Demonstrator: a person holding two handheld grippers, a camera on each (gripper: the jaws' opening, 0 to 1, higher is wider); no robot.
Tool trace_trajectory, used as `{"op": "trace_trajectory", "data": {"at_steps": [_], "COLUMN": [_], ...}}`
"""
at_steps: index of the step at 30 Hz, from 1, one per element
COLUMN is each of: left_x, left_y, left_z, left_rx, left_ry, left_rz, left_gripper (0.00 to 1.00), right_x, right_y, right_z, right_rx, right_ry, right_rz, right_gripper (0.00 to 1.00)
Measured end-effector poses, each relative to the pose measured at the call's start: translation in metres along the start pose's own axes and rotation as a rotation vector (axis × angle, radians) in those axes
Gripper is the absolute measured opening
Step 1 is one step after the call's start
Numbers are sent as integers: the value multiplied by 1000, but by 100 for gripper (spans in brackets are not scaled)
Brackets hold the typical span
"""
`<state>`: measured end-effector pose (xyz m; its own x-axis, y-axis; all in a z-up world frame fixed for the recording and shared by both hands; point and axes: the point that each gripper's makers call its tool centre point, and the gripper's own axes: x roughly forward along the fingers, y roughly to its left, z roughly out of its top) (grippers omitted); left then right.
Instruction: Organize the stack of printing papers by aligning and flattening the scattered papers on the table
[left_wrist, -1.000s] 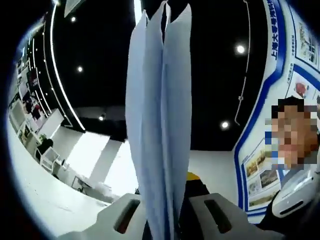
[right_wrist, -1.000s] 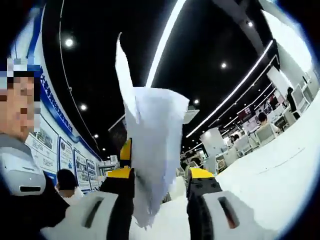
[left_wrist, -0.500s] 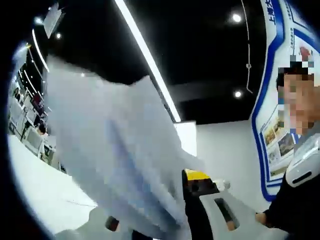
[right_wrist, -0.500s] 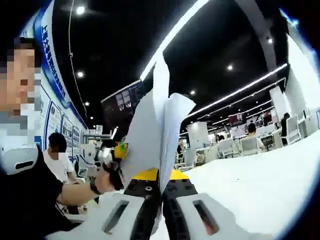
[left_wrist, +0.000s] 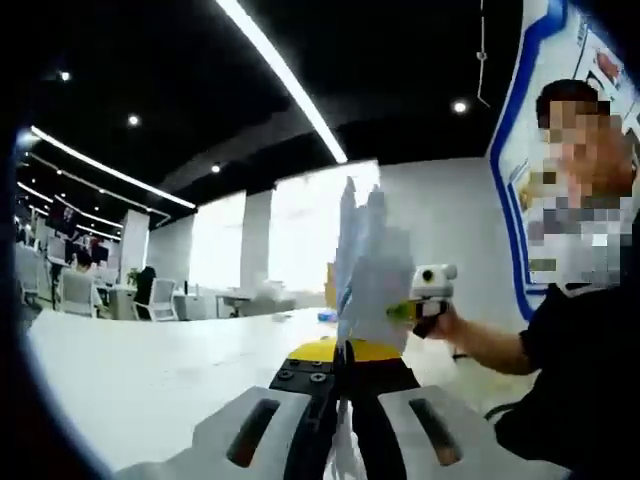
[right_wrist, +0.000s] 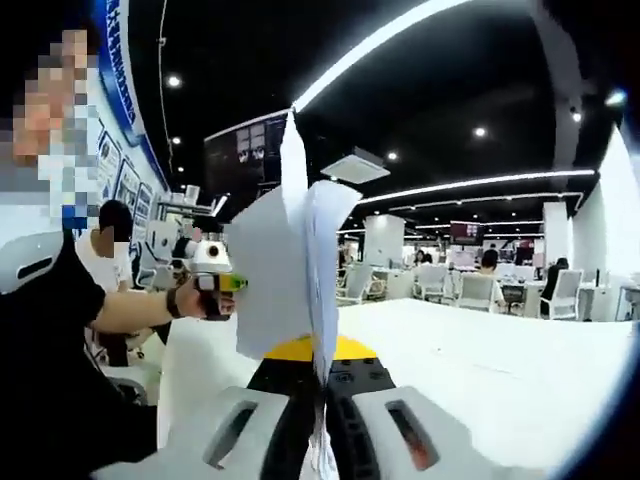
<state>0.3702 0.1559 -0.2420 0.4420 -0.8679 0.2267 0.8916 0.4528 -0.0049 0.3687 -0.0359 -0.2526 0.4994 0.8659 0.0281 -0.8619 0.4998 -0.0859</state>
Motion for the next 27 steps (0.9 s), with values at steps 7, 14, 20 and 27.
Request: {"op": "trace_trajectory", "data": {"at_steps": [7,14,20,27], "left_x": [-5,-5,-2,6], "left_y": [10,7,11,15], "left_z": [-38,-56,-34,-20], "left_rx": [65,74,85,71], "left_ry": [88,159,146,125], "left_rz": [125,139,147,144], "left_gripper": [11,20,23,24], "right_x": [14,13,0,-20], "right_y": [-16,-13,-19,-32], "right_z": [-32,-51,-41,-27], "right_rx": [12,66,105,152], "right_ry": [101,139,97,19], "right_rz": [-89,-48,-40,-53], "right_gripper": [0,13,22,22]}}
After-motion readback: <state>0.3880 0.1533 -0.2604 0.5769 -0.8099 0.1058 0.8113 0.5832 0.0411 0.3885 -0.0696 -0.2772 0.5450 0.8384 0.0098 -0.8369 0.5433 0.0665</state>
